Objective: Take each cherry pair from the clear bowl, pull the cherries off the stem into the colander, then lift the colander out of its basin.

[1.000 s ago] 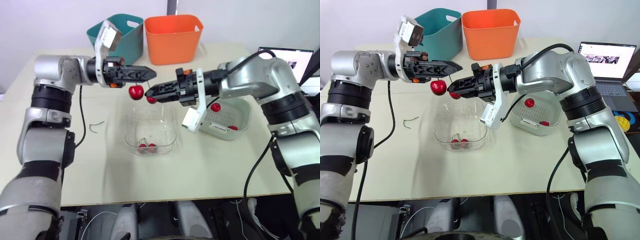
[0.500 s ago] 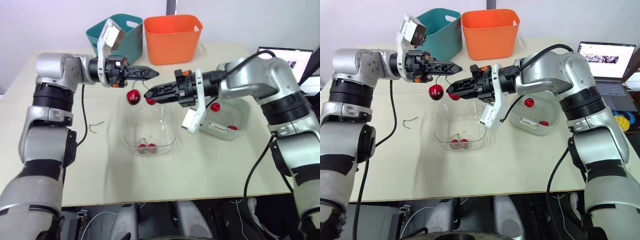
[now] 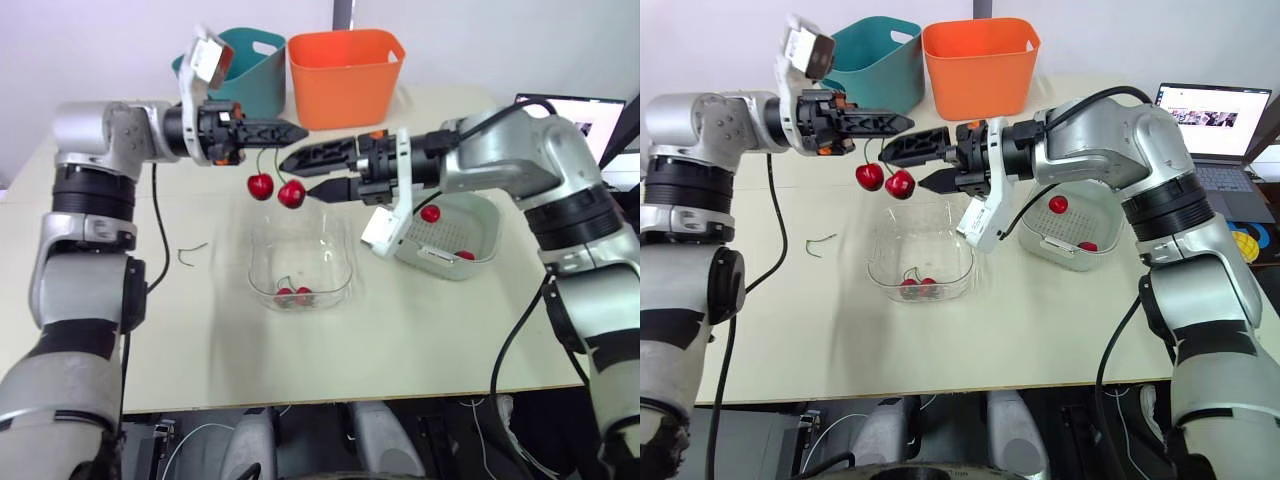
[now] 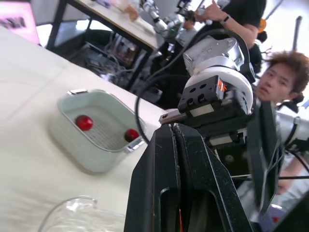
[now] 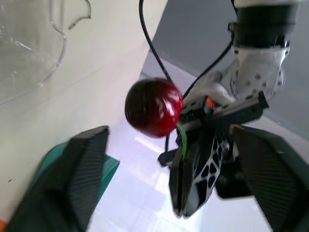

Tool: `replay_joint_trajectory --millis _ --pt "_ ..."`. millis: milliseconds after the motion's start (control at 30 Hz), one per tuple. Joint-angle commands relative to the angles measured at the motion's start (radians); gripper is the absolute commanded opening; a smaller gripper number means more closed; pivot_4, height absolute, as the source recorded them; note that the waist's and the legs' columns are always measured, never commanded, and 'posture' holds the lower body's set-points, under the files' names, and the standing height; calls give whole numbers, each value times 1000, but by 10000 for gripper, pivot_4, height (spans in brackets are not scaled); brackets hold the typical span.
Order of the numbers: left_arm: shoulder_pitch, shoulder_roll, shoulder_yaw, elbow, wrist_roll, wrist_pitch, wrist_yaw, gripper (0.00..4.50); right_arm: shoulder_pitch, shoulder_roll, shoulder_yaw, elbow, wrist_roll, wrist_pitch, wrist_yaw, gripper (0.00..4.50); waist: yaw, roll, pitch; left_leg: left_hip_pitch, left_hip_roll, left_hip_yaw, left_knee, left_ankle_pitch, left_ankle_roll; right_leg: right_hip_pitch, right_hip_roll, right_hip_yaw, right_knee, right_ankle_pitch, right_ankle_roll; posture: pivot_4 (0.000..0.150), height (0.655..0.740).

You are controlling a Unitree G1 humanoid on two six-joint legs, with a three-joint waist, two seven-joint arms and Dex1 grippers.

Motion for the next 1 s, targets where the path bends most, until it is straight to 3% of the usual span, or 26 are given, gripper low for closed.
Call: replay_joint_trajectory --millis 33,133,200,300,433,500,600,733,1000 --pt "24 27 67 -104 -11 -70 40 0 102 -45 -97 -121 303 313 138 44874 2 0 0 0 0 0 0 0 0 1 0 0 0 0 0 1500 7400" --pt "58 34 92 -175 -17 -98 74 0 226 -63 -180 -309 586 770 267 44874 5 0 0 0 0 -1 1 0 0 2 -1 0 0 0 0 1500 7400" --pt "80 36 108 -217 -21 -118 97 0 284 -70 -246 -460 800 1182 273 44874 7 0 0 0 0 -1 2 0 0 3 -1 0 0 0 0 1500 7400" --pt "104 11 146 -259 -24 -177 162 0 317 -128 -354 -631 1298 1821 246 44874 11 0 0 1 1 -1 2 0 0 3 -1 -1 1 0 0 1500 7400" --pt "123 -13 155 -289 -13 -244 214 0 225 -119 -499 -570 1692 2305 91 44874 10 0 0 3 1 0 1 0 0 3 -1 0 2 0 -1 1500 7400" --pt "131 -21 155 -298 -10 -269 233 0 173 -123 -535 -503 1805 2475 38 44874 13 0 0 3 1 0 2 0 0 3 0 0 2 0 -1 1500 7400" --pt "145 -35 162 -313 -16 -293 266 0 114 -104 -594 -356 1919 2653 -77 44874 17 0 0 2 1 0 1 0 1 3 0 0 1 0 -1 1500 7400" --pt "163 -63 171 -341 -40 -292 308 0 94 -51 -633 -302 1977 2700 -220 44874 24 0 0 1 1 1 1 0 1 3 0 0 -1 0 0 1500 7400" --pt "185 -148 140 -380 -62 -299 341 0 101 81 -572 -400 1856 2603 -311 44874 25 0 0 -1 1 0 1 0 1 1 0 0 -1 0 0 1500 7400"
